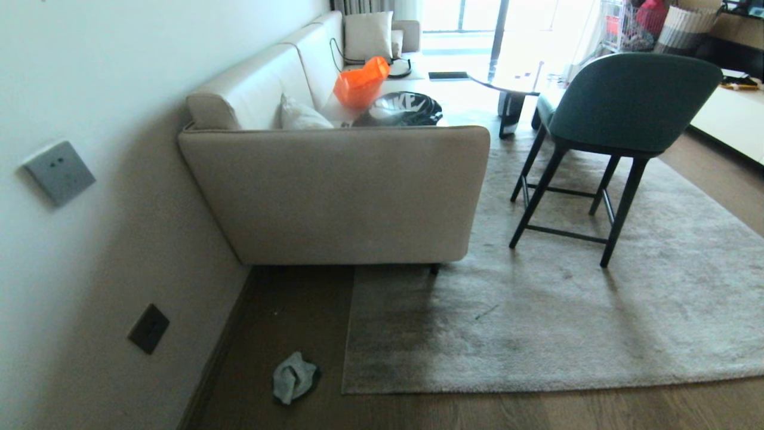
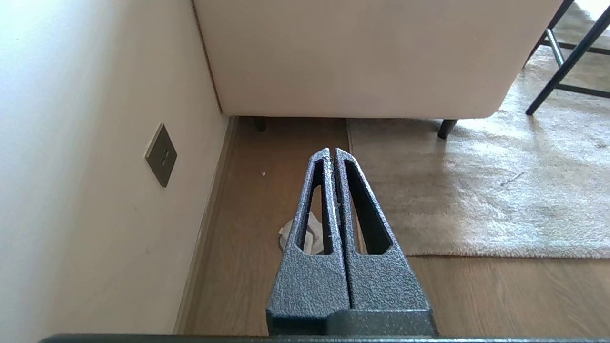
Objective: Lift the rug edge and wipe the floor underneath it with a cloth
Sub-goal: Pick up the rag
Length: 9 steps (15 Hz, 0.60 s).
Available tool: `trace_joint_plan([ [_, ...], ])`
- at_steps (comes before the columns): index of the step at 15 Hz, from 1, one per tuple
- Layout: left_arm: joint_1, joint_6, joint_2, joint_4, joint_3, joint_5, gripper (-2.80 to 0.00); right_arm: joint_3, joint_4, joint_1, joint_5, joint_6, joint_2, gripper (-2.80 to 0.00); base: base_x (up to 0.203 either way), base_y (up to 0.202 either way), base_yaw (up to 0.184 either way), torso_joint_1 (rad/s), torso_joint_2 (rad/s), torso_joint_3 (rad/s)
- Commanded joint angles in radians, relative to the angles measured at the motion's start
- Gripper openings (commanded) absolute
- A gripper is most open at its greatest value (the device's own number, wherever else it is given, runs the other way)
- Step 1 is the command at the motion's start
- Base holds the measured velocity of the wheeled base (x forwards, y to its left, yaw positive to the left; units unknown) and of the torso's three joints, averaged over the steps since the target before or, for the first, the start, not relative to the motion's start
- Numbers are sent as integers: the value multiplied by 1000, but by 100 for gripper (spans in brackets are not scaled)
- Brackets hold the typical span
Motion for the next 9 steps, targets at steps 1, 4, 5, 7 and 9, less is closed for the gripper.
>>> trace_joint_plan([
  [1,0,-1,0,-1,0,0,-280,0,0,0,0,0,0,-280,0,0,0,0,0,0],
  [4,0,-1,0,0,1,0,-280,0,0,0,0,0,0,-280,0,0,0,0,0,0],
  [5,0,-1,0,0,0,0,-280,0,0,0,0,-1,0,-280,0,0,0,33,148,173],
  [7,0,-1,0,0,0,0,-280,0,0,0,0,-1,0,-280,0,0,0,18,69,76],
  [9,0,0,0,-1,0,0,-280,0,0,0,0,0,0,-280,0,0,0,3,37,25],
])
